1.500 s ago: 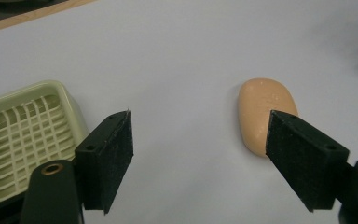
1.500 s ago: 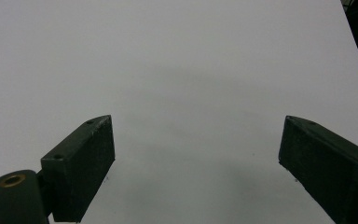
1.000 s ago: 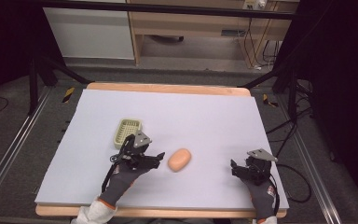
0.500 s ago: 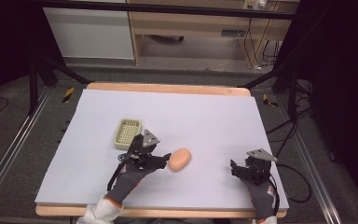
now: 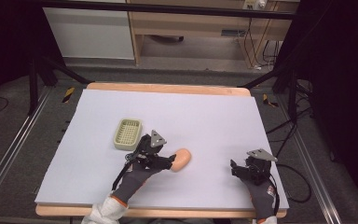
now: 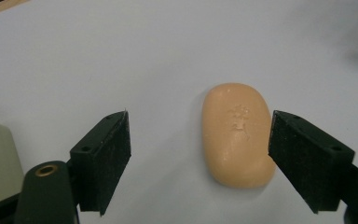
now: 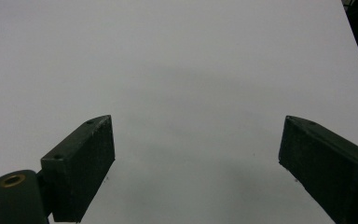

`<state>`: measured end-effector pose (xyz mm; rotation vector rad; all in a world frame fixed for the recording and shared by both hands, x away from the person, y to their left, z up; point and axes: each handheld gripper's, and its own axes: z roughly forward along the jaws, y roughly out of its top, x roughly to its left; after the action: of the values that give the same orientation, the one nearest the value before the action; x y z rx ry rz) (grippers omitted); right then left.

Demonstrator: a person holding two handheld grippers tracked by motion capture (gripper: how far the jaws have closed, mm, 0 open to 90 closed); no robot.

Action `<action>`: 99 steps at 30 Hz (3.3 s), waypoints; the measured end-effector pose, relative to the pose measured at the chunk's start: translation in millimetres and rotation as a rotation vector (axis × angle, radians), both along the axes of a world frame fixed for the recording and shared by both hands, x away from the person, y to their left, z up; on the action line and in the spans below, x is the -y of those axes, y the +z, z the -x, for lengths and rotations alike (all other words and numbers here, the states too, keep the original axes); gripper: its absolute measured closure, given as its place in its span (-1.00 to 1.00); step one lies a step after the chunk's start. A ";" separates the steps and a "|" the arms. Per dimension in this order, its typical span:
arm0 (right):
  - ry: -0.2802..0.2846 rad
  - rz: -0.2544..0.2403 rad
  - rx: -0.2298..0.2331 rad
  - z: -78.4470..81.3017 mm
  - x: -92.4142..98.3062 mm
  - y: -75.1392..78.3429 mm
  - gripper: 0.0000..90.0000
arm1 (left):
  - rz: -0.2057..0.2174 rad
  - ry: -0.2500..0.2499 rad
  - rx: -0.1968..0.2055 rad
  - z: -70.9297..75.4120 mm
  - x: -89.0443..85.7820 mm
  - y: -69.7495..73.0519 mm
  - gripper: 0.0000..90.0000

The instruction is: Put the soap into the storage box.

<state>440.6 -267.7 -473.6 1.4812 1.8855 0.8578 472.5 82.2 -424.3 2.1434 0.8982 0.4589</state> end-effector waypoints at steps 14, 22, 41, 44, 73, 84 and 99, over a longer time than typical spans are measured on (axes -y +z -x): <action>0.002 -0.001 -0.002 -0.3 -0.1 -0.1 -0.76 | -0.024 -0.009 -0.008 -2.7 13.9 -6.3 -0.56; 0.001 0.000 -0.002 -0.4 -0.2 -0.3 -0.76 | -0.043 -0.024 -0.017 -3.5 23.1 -11.2 -0.58; 0.000 0.000 -0.006 -0.9 -0.4 -0.7 -0.76 | -0.067 -0.034 -0.039 -7.6 37.4 -21.9 -0.60; -0.001 0.003 -0.007 -1.1 -0.4 -1.0 -0.77 | -0.071 -0.035 -0.044 -8.6 39.2 -24.0 -0.60; 0.001 0.002 -0.014 -1.9 -1.1 -1.7 -0.77 | -0.137 -0.038 -0.116 -17.5 53.2 -45.5 -0.55; -0.001 0.000 -0.016 -2.1 -1.2 -1.8 -0.77 | -0.120 -0.048 -0.139 -18.9 54.2 -47.7 -0.40; -0.001 0.002 -0.021 -2.6 -1.3 -2.2 -0.77 | -0.140 -0.040 -0.170 -20.2 57.5 -44.8 -0.32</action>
<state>443.3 -266.3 -475.8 1.4949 1.9004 0.8431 492.7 24.6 -469.1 2.3518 0.9389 0.3313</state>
